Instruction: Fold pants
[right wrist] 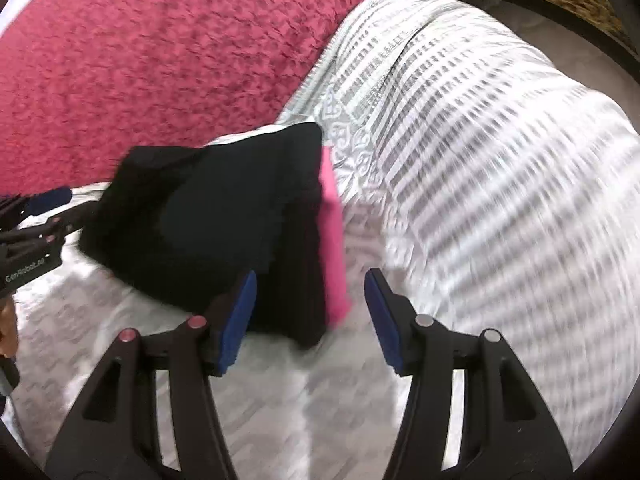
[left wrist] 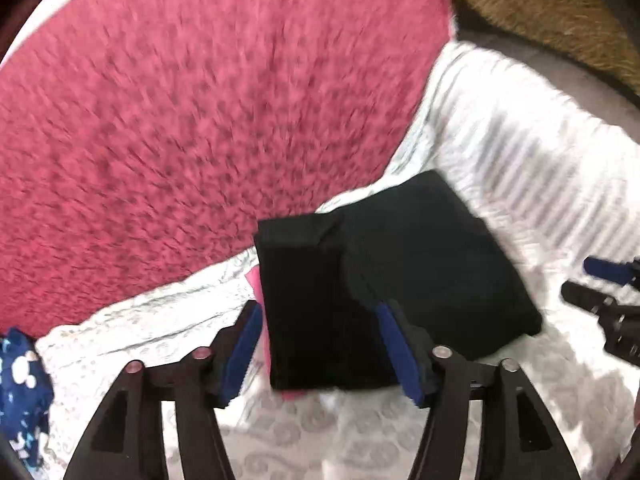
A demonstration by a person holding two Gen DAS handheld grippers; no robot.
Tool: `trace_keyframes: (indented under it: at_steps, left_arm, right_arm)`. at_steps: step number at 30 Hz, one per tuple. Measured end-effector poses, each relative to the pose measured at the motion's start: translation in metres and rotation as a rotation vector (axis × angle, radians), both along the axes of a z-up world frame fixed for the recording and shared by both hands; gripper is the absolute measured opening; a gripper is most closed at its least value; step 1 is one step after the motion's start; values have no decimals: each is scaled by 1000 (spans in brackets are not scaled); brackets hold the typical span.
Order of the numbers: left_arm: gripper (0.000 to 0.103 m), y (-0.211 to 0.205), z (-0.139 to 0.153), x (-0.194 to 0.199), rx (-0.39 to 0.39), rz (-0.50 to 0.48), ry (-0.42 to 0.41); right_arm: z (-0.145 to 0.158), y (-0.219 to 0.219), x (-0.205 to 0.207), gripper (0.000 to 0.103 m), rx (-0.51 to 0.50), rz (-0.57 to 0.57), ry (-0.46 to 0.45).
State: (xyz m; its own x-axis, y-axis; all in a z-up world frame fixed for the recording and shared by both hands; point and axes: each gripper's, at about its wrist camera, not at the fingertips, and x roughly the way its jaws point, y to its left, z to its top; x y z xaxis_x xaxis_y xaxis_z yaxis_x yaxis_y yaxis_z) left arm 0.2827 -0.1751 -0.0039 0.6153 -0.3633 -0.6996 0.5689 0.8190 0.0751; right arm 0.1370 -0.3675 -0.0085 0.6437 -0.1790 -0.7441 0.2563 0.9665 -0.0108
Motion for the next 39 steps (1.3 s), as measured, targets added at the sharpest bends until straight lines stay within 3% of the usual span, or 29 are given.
trace_keyframes:
  at_steps: [8, 10, 11, 19, 26, 39]
  left_arm:
    - [75, 36, 51, -87, -71, -23, -62]
    - [77, 50, 59, -105, -75, -11, -78]
    - [78, 55, 58, -107, -73, -5, -84]
    - [83, 105, 60, -156, -49, 77, -73]
    - [83, 135, 59, -183, -55, 93, -44]
    - [83, 154, 50, -211, -59, 104, -19]
  right_arm:
    - [24, 63, -47, 59, -20, -14, -52]
    - [30, 75, -63, 64, -11, -10, -68]
    - [31, 78, -64, 68, -5, -8, -74]
    - [32, 115, -95, 68, 64, 5, -66]
    - [35, 152, -117, 68, 39, 40, -52]
    - [32, 171, -146, 68, 20, 5, -24]
